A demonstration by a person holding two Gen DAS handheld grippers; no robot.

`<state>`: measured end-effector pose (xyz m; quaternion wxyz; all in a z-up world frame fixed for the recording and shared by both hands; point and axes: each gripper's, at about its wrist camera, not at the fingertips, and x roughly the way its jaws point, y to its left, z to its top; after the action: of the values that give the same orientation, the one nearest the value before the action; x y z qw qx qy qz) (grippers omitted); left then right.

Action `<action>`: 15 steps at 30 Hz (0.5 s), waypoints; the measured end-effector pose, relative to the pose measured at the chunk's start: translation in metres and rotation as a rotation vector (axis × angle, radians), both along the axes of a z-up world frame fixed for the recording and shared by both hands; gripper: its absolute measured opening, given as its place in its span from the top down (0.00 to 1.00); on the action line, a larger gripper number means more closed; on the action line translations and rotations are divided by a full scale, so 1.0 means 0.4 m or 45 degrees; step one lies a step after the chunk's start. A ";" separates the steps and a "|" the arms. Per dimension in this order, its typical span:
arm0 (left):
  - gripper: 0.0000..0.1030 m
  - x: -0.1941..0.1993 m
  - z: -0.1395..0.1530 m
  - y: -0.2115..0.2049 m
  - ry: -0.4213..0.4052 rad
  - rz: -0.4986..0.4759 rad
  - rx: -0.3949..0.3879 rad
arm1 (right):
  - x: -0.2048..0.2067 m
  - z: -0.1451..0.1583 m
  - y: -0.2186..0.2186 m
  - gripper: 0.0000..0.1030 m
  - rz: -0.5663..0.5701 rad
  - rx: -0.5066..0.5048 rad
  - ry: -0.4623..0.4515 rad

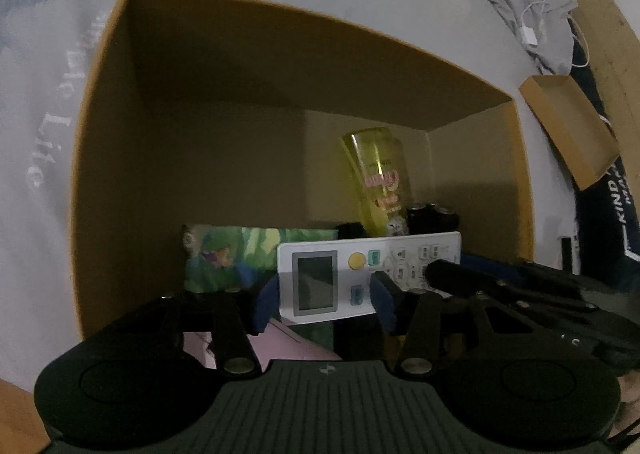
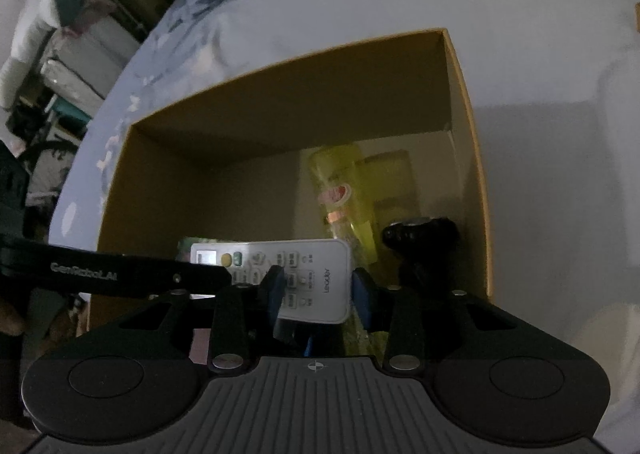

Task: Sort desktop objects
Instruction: 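Lower the remote into the box beside the yellow bottle, open left gripper, then withdraw the open left gripper up and away from the box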

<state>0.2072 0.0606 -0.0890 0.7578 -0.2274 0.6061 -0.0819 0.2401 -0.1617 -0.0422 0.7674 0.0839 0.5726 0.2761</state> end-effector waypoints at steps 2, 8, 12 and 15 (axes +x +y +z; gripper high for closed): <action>0.43 -0.003 0.008 -0.001 -0.012 0.000 0.023 | -0.004 -0.002 0.005 0.43 0.014 -0.001 -0.003; 0.20 -0.008 0.037 0.010 -0.052 0.001 0.005 | -0.017 0.000 0.008 0.38 0.020 -0.002 0.007; 0.13 -0.017 0.071 0.007 -0.096 -0.019 0.062 | -0.025 0.030 -0.004 0.28 0.024 0.049 0.001; 0.08 -0.021 0.090 0.003 -0.120 -0.019 0.085 | -0.036 0.053 -0.005 0.14 0.045 0.066 -0.012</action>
<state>0.1987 0.0619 -0.0530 0.7921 -0.1933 0.5737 -0.0782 0.2256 -0.1639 -0.0209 0.7627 0.0921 0.5630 0.3047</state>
